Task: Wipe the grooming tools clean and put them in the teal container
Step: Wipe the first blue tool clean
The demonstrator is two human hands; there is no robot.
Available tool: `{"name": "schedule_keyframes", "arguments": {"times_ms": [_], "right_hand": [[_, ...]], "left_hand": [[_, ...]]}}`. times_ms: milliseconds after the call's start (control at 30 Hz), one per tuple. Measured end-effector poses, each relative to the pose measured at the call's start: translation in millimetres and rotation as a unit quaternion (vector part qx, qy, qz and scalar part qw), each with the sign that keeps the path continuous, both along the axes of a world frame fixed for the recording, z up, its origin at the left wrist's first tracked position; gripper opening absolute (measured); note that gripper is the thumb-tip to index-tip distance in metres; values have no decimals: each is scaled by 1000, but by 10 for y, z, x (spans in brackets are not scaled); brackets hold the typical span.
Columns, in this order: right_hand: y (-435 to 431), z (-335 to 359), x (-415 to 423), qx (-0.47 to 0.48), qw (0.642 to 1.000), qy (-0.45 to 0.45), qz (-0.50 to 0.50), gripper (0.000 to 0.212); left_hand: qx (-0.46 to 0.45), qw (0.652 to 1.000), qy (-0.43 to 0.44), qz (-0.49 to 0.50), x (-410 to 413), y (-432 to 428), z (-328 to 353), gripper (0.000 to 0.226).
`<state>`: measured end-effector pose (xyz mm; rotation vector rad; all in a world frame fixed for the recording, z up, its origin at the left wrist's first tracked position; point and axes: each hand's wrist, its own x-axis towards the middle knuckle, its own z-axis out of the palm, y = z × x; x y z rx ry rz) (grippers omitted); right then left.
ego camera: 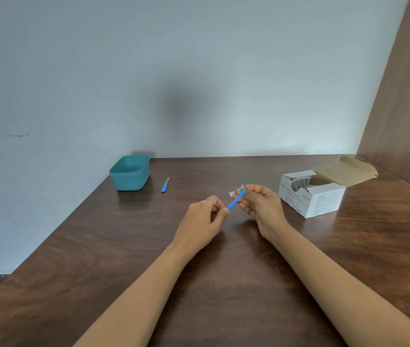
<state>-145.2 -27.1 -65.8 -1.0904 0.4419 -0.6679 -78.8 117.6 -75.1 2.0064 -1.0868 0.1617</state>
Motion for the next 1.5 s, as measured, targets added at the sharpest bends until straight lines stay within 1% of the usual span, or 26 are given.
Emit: {"name": "schedule_keyframes", "arguments": {"times_ms": [100, 267, 533, 633, 833, 933, 1033, 1133, 1267, 1500], "right_hand": [[-15, 25, 2, -19, 1000, 5, -6, 12], [-50, 51, -12, -22, 1000, 5, 19, 13], [-113, 61, -19, -40, 997, 23, 65, 22], [-121, 31, -11, -37, 997, 15, 68, 26], [-110, -1, 2, -13, 997, -7, 70, 17], [-118, -2, -5, -4, 998, -7, 69, 18], [-129, 10, -9, 25, 998, -11, 64, 17], [-134, 22, -10, 46, 997, -9, 66, 13], [-139, 35, -9, 38, 996, 12, 80, 3], [-172, 8, 12, 36, 995, 23, 93, 4]], "left_hand": [[4, 1000, 2, 5, 20, 0, 4, 13], [14, 1000, 19, 4, 33, 20, 12, 11], [22, 999, 20, 16, 59, 23, 0, 11], [30, 999, 18, 16, 61, 18, -7, 11], [31, 999, 19, 25, 73, 16, -7, 12], [31, 999, 23, 24, 64, 15, 2, 12], [34, 999, 19, 20, 61, 9, 14, 11], [43, 999, 15, 15, 60, 5, 24, 10], [48, 999, 10, 10, 52, 7, 31, 9], [52, 999, 8, 4, 56, 7, 22, 7]]}}
